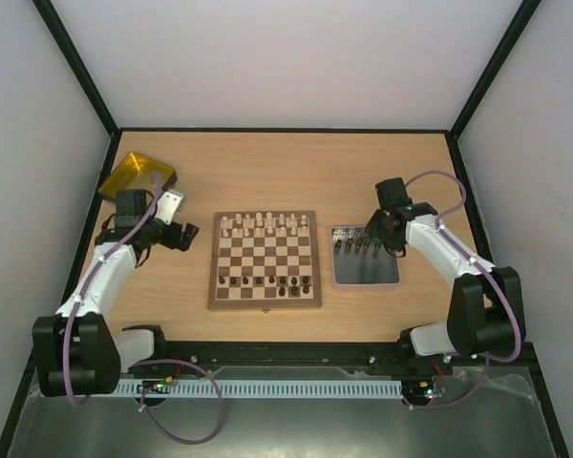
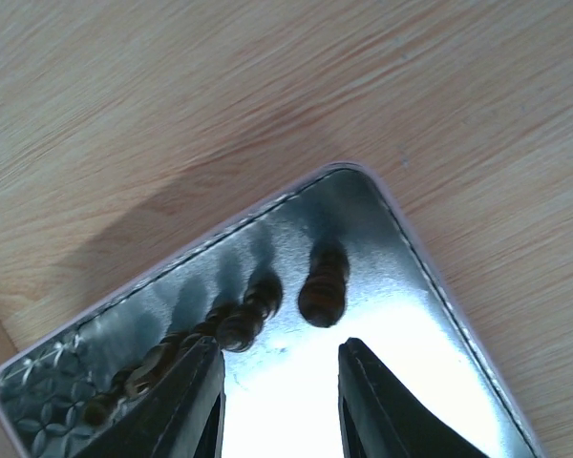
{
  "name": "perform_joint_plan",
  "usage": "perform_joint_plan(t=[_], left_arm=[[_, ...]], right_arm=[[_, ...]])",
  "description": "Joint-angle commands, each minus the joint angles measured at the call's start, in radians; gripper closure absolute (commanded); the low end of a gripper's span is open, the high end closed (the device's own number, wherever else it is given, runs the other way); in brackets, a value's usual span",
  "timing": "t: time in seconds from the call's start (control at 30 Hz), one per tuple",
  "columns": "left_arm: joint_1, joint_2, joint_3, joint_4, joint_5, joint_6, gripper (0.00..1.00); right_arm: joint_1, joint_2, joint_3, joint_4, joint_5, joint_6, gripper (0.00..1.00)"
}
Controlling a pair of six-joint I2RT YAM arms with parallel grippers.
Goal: Set up the chess pieces on the board
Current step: Pick up the chess piece from the storage box.
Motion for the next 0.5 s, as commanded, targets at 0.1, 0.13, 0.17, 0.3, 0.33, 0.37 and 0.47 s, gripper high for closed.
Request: perform_joint_plan(t=[0.1,0.13,0.17,0.3,0.33,0.37,0.47], left_arm=[[0.028,0.047,0.032,-0.133,0.319,0.133,0.00],[0.028,0.043,0.032,-0.151,0.348,0.152,0.00],[0.028,0.034,0.032,-0.168,0.386,0.176,0.01],[0.030,-0.015,0.014,-0.193,0.475,0.230,0.06],[0.030,-0.017,0.009,-0.193,0.481,0.237,0.09],[0.030,-0.012,0.005,-0.193,0.489,0.243,0.12],[0.033,0.021,0.002,-0.198,0.499,0.257,0.13]], right_arm=[[-0.057,-0.044,-0.052,0.036,0.022,0.034,0.68],[-0.063,-0.045,-0.056,0.039,0.021,0.036,0.68],[-0.068,-0.045,-0.060,0.043,0.019,0.039,0.68],[-0.081,-0.042,-0.077,0.066,0.004,0.048,0.69],[-0.082,-0.040,-0.079,0.068,0.001,0.048,0.69],[-0.083,-0.036,-0.080,0.070,-0.003,0.049,0.69],[-0.083,-0.029,-0.086,0.081,-0.011,0.055,0.70]])
